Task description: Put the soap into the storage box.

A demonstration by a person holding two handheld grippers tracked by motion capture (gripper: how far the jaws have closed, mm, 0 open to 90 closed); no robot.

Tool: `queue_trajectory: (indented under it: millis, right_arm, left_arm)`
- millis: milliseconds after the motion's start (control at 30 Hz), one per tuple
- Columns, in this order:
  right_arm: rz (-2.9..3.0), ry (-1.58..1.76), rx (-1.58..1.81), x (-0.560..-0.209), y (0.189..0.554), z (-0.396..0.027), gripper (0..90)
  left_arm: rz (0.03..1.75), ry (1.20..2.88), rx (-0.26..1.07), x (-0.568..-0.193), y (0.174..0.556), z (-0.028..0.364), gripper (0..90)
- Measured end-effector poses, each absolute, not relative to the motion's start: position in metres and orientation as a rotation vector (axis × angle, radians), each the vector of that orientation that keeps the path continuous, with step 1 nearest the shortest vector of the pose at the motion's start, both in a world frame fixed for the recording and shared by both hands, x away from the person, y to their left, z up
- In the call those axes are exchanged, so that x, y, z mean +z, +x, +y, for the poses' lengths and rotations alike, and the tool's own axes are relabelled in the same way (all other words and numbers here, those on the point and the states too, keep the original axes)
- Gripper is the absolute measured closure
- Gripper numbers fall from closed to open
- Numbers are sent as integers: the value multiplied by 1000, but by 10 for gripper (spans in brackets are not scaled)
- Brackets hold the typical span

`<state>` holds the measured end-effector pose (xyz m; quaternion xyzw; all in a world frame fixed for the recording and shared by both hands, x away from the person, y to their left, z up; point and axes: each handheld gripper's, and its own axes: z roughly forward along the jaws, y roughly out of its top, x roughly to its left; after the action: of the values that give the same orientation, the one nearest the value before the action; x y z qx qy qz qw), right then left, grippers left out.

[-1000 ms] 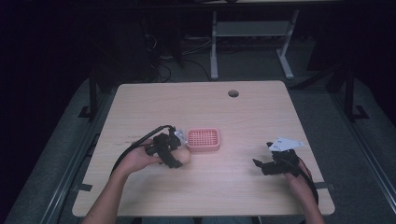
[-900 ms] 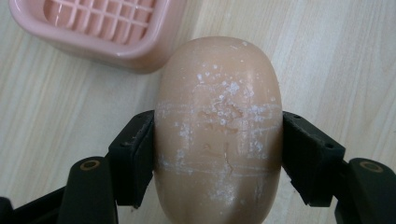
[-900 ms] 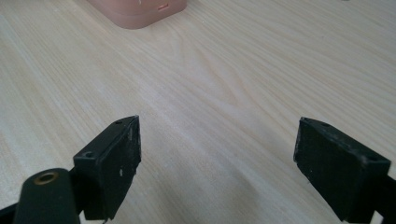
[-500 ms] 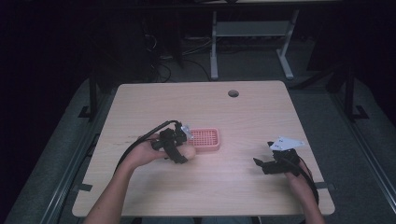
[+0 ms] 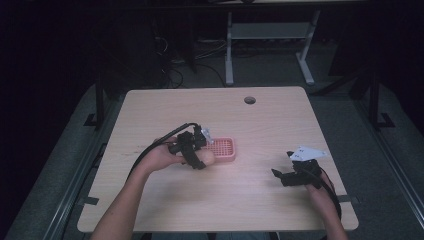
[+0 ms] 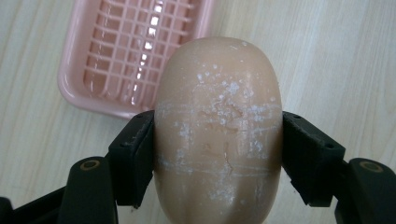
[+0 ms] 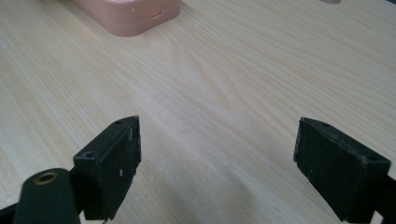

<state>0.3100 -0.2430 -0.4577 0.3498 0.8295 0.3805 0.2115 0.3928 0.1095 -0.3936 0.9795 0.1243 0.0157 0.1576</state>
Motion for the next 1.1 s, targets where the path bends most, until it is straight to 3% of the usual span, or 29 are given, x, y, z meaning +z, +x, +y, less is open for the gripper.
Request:
queue_trajectory:
  millis: [1100]
  right_arm:
    - [2275,1008,1054,-456,311,-246,139]
  left_arm:
    - [338,2810,12,-395,430,78,321]
